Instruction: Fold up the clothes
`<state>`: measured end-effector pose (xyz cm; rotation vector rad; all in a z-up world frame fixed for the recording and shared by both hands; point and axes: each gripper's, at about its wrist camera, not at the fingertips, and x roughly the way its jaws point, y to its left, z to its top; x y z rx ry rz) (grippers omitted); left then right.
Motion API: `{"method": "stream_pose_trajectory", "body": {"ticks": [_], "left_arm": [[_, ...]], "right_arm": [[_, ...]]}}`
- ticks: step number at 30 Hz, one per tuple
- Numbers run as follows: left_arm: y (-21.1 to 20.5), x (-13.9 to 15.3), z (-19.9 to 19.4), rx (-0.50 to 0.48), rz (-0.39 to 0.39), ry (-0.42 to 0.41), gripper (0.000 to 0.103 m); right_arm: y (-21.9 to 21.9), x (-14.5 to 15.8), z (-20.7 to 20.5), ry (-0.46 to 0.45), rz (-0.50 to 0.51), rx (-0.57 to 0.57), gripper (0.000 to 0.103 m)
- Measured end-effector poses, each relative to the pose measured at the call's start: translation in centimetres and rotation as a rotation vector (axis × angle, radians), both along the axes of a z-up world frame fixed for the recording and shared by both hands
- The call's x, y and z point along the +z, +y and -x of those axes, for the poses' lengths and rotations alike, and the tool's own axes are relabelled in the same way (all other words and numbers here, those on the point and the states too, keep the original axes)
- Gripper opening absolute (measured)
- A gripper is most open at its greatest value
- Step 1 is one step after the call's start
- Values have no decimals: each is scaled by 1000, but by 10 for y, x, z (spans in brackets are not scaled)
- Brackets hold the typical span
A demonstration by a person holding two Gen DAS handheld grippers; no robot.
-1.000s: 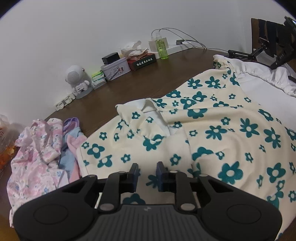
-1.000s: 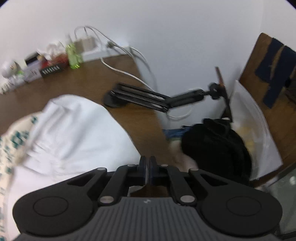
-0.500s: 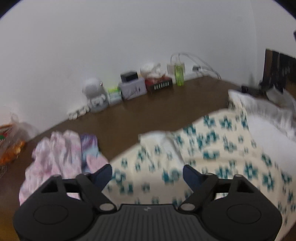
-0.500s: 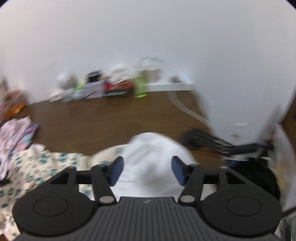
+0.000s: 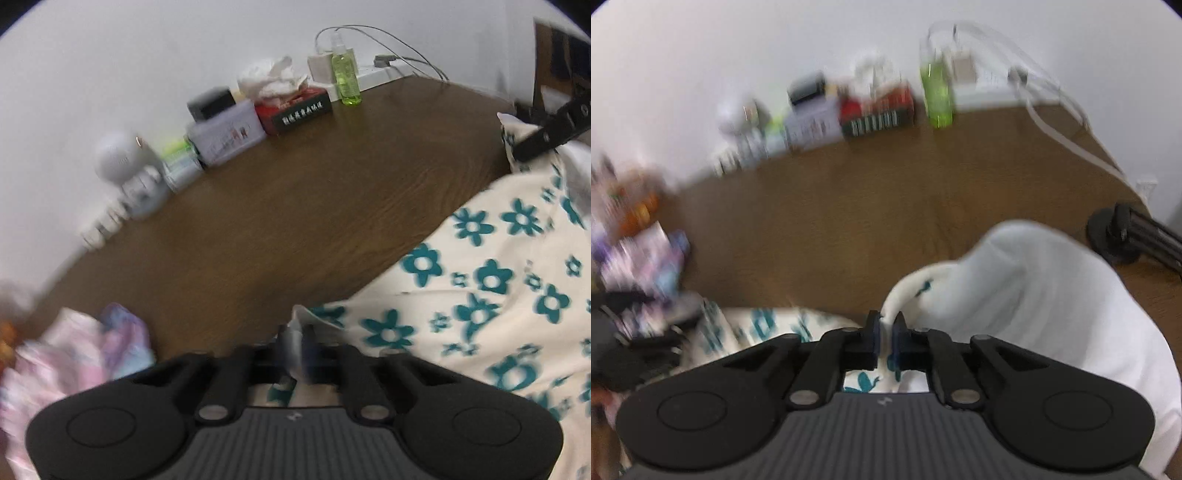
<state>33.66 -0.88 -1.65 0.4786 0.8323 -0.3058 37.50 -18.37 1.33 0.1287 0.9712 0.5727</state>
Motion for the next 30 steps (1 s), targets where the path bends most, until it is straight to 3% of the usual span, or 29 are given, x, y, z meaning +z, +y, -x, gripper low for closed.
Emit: {"method": "stream_pose_trajectory", "body": {"ticks": [4,8,9,10,12,13,14,16,17,23,27,30], "left_arm": [[5,-4,4,19,-29,-39,5],[15,-4,8,70,-18,-54,5],[18,-4,9,75,-6,-58,10],[21,-2,10,83,12,-63,13],[28,7,12,97,55,-89,19],[34,16,17,99,77,-107,29],[39,24,23,102,99,-125,43],[50,39,35,106,123,-144,59],[55,46,42,107,127,-145,63],[77,44,79,105,128,-38,64],[85,21,92,140,54,15,64],[95,10,88,200,84,42,64]], "right_arm": [[-22,2,-11,-65,-133,-134,5],[-21,-20,-21,-21,-136,-147,6],[-21,-20,-20,-18,-141,-144,7],[-21,-21,-18,-15,-145,-142,11],[-21,-22,-16,-9,-154,-136,29],[-22,-20,-14,-14,-155,-130,46],[-23,-11,-7,-42,-147,-115,48],[-26,8,6,-98,-126,-82,50],[-27,19,14,-122,-106,-55,53],[-22,56,90,-201,32,200,59],[-11,55,139,-213,89,339,59],[-3,50,166,-224,140,391,63]]}}
